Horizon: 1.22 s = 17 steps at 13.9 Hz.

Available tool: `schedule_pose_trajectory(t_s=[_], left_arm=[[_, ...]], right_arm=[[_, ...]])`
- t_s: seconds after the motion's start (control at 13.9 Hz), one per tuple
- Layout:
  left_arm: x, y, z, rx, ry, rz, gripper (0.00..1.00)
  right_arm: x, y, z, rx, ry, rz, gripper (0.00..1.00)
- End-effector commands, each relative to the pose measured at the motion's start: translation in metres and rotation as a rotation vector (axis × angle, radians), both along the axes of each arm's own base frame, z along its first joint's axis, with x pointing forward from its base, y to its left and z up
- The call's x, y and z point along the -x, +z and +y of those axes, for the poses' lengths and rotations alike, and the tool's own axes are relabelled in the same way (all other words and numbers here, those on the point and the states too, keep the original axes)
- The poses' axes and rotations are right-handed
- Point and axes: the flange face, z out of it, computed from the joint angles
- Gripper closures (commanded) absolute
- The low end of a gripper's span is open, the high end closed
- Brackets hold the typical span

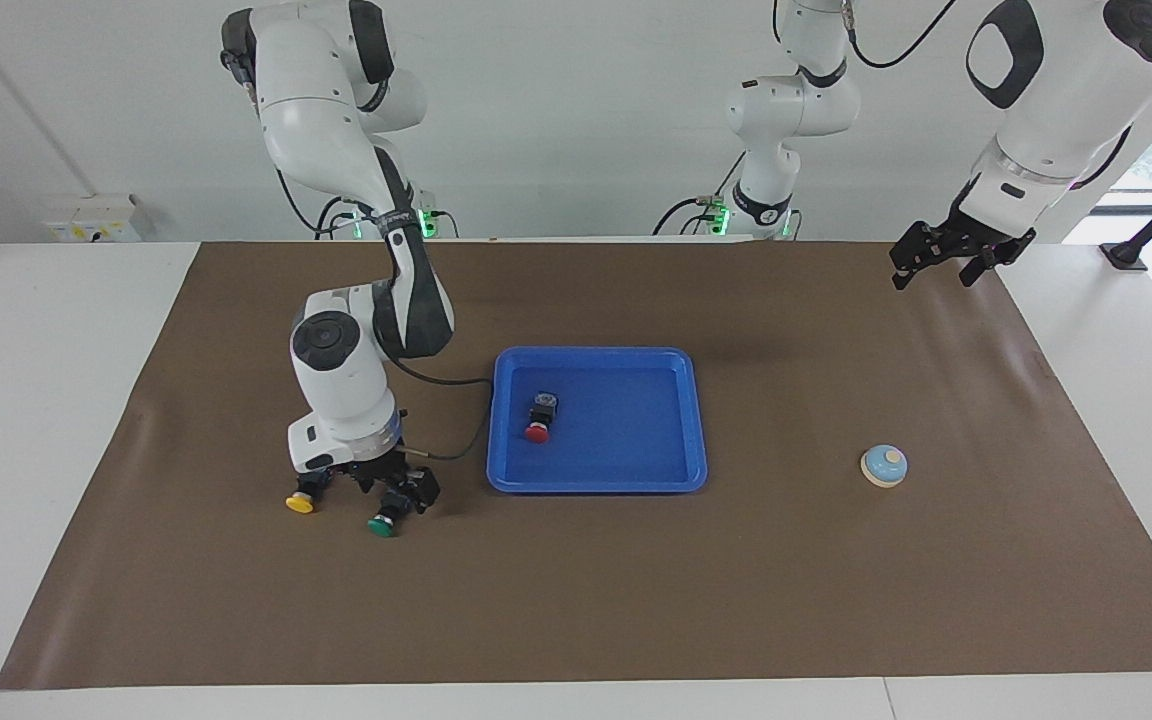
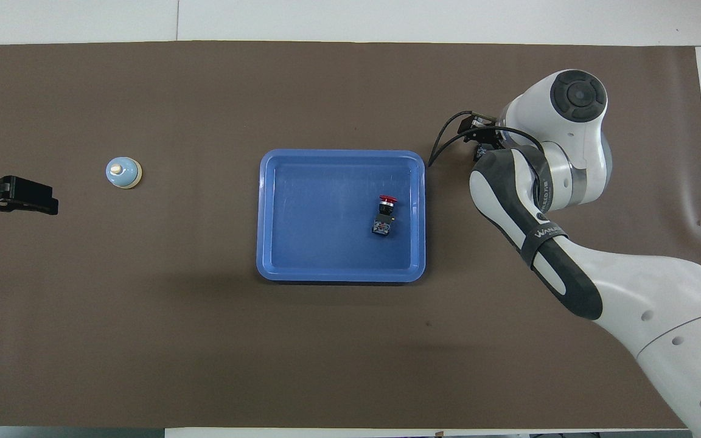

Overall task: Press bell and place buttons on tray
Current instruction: 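Release the red button in the tray and lift the right gripper, then grasp the green-capped button with the right gripper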

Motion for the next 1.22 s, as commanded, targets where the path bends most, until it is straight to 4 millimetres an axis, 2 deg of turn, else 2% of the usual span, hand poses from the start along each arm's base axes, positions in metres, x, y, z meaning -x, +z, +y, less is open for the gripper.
schedule_pose_trajectory(t_s=[0.0,0.07,0.14,0.29,0.36,0.5,0.57,0.79,1.01,1.15], left_arm=[[0.001,0.005,0.001,-0.007,0.010,-0.006,0.00],[0.001,0.005,0.001,-0.007,0.010,-0.006,0.00],[0.001,0.005,0.000,-0.007,0.008,-0.006,0.00],[0.001,0.005,0.001,-0.007,0.011,-0.006,0.00],[0.001,0.005,0.001,-0.007,0.010,-0.006,0.00],[0.001,0.005,0.001,-0.007,0.010,-0.007,0.00],[0.001,0.005,0.001,-0.007,0.011,-0.006,0.00],[0.001,0.005,0.001,-0.007,0.010,-0.007,0.00],[0.001,0.005,0.001,-0.007,0.010,-0.006,0.00],[0.001,0.005,0.001,-0.007,0.010,-0.006,0.00]], right_arm=[[0.011,-0.011,-0.004,0.007,0.020,-0.010,0.07],[0.011,-0.012,-0.004,0.009,0.023,-0.008,0.14],[0.011,-0.012,-0.006,0.010,0.032,-0.008,0.34],[0.009,-0.010,-0.011,0.012,0.038,-0.008,0.94],[0.009,-0.009,-0.012,0.013,0.038,-0.005,1.00],[0.006,-0.002,-0.010,0.013,0.037,0.001,1.00],[0.003,0.008,-0.005,0.015,0.041,0.015,1.00],[-0.005,0.052,0.020,0.002,0.047,0.069,1.00],[0.014,0.087,0.093,-0.023,0.056,0.133,1.00],[0.042,0.095,0.162,-0.009,0.111,0.156,1.00]])
